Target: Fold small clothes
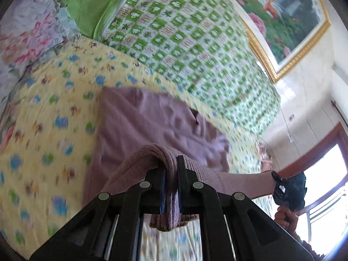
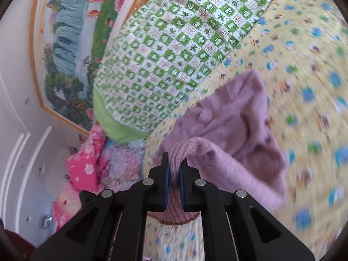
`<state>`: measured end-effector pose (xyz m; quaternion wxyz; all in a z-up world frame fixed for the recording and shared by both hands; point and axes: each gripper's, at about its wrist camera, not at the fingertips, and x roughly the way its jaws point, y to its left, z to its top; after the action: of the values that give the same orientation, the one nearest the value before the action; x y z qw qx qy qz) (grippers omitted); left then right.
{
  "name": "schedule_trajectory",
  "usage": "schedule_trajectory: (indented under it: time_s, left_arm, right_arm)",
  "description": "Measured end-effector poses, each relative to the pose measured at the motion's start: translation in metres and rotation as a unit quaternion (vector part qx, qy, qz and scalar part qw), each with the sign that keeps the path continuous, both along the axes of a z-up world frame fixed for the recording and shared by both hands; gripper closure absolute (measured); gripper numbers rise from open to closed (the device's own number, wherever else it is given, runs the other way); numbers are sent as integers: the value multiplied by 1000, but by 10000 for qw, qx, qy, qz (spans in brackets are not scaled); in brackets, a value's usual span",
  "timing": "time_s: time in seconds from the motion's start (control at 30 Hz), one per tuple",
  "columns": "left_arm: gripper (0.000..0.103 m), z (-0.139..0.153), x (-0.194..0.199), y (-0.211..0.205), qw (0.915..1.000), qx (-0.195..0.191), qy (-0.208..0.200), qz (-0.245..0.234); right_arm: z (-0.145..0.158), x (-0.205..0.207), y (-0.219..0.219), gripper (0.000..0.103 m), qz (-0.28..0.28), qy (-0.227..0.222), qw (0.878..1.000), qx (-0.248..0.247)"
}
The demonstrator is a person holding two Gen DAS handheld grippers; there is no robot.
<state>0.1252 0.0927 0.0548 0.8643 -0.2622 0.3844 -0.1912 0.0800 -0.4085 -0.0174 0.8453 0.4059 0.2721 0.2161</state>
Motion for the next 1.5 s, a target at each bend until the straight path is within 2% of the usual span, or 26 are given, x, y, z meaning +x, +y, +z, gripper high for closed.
schedule_trajectory:
  time_s: [0.1,0.4,0.6,0.8,0.87,0.97,1.0,1.03,1.07,1.1,1.13,1.2,1.3,1.4,1.5]
  left_arm:
    - [96,-9,47,-4,9998,100,97,145]
    - [96,-44,148,-13,9980,291,406,384]
    - [96,-73,209,-13,9951,435,663,587]
    - [95,-103,241,-16,9908,616,1002,664]
    - [92,-101,244,-17,9910,652,951,674]
    - [84,-86,240,-17,9914,762,799,703]
    - [76,-81,237,-16,9915,784,750,722]
    - [59,-75,233,-15,9906,867,698,791]
    - [50,-69,229,-13,9895,946,666,863]
    - [42,-63,223,-10,9891,967,574,951]
    - [42,-58,219,-8,9895,927,535,974]
    - [42,-47,209,-4,9896,890,504,1014]
    - [42,-33,188,-13,9911,972,361,839]
    - [40,-32,163,-43,9940,1020,323,226]
    - [40,-48,138,-92,9883,1272,421,-732]
  right_arm:
    - [-6,44,0,94,-31,152,9999,-65]
    - [-29,153,-10,94,-279,554,9981,-23]
    - [-54,203,-18,94,-368,913,9948,-276]
    - [-76,235,-20,90,-457,1354,9891,-366]
    - [-77,240,-23,89,-438,1516,9870,-290]
    - [-68,236,-23,85,-450,1459,9877,-349]
    - [-64,233,-23,83,-469,1417,9881,-382]
    - [-59,229,-24,73,-556,1376,9880,-424]
    - [-55,225,-25,57,-645,1316,9882,-447]
    - [-49,219,-28,49,-784,1190,9887,-462]
    - [-43,213,-32,37,-942,1042,9890,-472]
    - [-34,204,-34,36,-1060,947,9885,-525]
    - [-21,184,-21,36,-812,683,9924,-623]
    - [-12,162,16,36,-230,253,9925,-1173]
    - [-20,147,66,36,668,58,9812,-1812]
